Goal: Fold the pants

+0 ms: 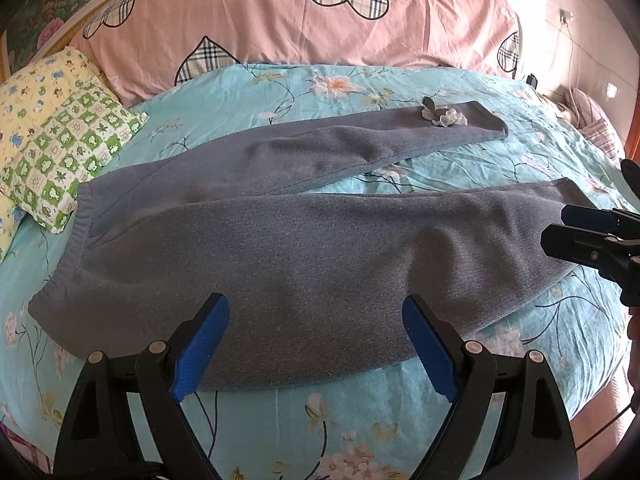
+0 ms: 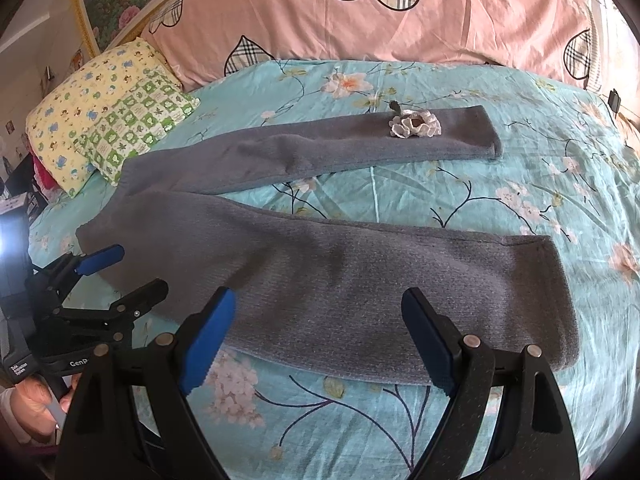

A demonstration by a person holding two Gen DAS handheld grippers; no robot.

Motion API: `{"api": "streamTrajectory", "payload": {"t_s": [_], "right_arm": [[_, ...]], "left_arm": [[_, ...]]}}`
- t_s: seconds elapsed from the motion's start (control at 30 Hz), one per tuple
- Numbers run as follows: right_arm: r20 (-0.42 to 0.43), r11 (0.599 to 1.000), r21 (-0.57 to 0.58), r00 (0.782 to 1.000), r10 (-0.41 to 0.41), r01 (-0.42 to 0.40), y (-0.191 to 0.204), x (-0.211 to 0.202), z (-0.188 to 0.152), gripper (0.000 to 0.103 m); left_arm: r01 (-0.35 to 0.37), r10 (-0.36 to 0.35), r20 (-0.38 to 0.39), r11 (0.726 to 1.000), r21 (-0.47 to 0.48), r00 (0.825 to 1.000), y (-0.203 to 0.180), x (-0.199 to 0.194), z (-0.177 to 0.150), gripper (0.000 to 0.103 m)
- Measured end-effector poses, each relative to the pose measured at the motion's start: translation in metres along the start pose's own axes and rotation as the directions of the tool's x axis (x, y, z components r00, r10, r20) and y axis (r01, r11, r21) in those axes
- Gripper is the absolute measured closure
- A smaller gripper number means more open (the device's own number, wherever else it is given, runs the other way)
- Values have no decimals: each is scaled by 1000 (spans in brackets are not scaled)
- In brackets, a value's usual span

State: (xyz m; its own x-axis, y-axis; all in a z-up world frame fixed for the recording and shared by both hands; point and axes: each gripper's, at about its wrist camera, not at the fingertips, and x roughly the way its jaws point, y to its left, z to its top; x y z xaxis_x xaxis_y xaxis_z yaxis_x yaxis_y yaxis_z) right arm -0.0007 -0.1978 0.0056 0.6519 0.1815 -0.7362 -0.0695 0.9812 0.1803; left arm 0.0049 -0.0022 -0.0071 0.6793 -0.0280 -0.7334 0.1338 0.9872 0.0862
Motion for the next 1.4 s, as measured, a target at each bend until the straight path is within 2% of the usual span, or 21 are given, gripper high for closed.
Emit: {"api": "streamTrajectory", "payload": {"t_s": [1.4], "right_arm": [[5, 1000, -2, 1000, 16, -16, 8, -2, 4, 18]], "left_arm": [[29, -29, -16, 1000, -13, 999, 1, 6, 1, 14]]}}
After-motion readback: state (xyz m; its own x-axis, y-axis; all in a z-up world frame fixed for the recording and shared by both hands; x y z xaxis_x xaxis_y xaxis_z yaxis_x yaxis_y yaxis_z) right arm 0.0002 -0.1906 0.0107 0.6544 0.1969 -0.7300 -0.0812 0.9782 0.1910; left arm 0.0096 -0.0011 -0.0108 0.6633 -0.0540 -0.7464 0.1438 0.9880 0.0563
